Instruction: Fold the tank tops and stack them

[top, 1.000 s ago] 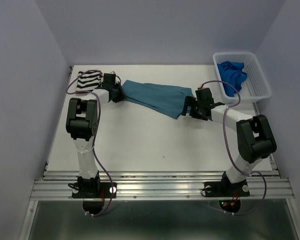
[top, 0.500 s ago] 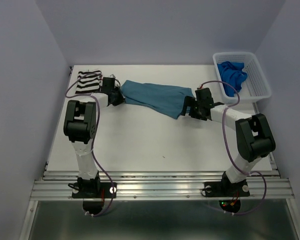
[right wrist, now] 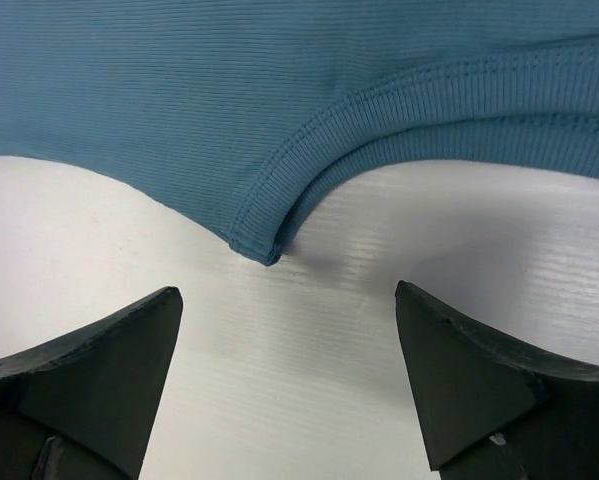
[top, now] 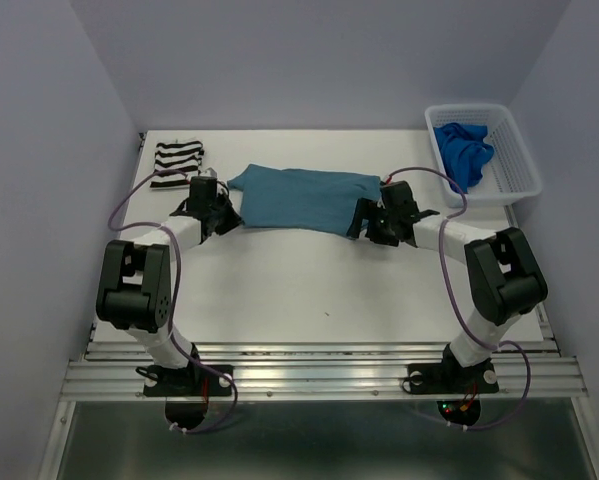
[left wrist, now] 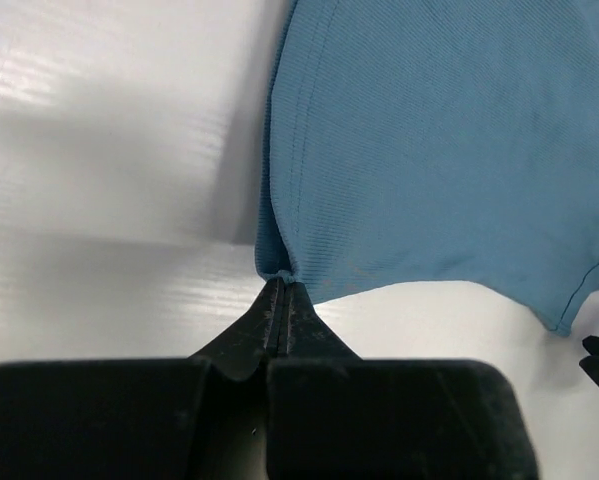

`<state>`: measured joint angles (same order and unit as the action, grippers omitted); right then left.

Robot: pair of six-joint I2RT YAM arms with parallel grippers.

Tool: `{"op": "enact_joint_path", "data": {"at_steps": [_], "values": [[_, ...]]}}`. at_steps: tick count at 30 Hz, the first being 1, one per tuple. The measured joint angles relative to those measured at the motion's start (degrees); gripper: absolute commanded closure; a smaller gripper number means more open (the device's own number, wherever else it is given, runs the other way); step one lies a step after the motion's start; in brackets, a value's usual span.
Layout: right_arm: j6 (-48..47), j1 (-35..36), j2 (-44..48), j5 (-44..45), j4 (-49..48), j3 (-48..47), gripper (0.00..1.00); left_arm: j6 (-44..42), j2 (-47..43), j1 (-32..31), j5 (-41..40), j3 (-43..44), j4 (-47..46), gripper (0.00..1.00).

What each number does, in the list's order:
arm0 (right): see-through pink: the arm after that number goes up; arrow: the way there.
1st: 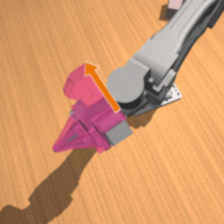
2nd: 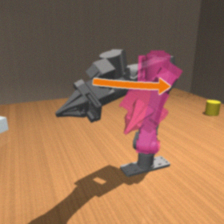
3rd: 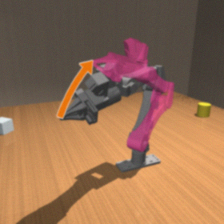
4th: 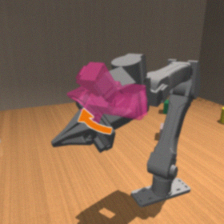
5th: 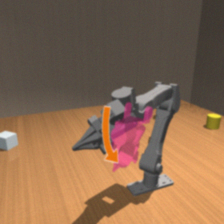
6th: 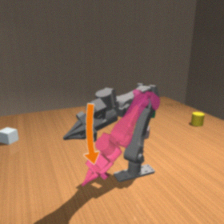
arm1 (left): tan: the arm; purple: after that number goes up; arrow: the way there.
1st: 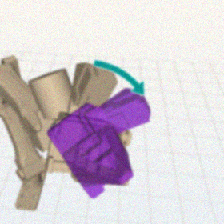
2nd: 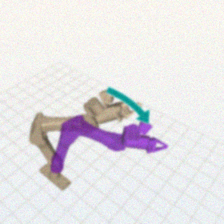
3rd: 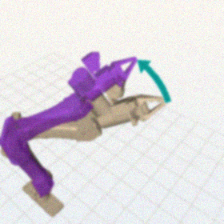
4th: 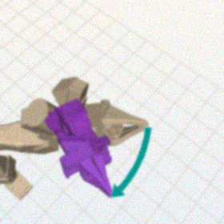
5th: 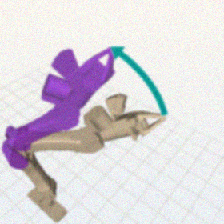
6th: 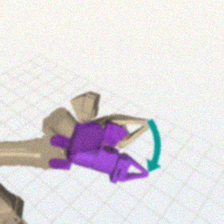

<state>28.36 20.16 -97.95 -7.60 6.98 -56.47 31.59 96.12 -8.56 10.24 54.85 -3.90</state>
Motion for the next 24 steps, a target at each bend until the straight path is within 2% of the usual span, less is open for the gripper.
{"op": "enact_joint_path", "data": {"at_steps": [5, 8, 13, 17, 24], "values": [[0.83, 0.98, -0.13, 0.02, 0.0, 1.33, 0.12, 1.38, -5.25, -0.02, 0.31, -5.44, -0.79, 1.0], [1.53, 1.31, -0.44, 0.07, -0.96, 1.44, 0.2, 2.25, -8.28, -0.13, 0.94, -8.48, -1.22, 1.0], [2.45, 2.03, -1.07, 0.24, -2.32, 1.49, 0.18, 3.41, -10.38, -1.33, 1.73, -10.73, -2.43, 1.0], [3.13, 2.43, -1.09, 4.68, -2.58, 1.55, 0.13, 3.8, -11.93, -1.9, 1.68, -11.98, -2.75, 1.0], [3.34, 0.74, -1.09, 11.82, -2.47, 1.44, 0.15, 4.02, -14.45, -1.92, 0.04, -13.11, -2.47, 1.0]]}}
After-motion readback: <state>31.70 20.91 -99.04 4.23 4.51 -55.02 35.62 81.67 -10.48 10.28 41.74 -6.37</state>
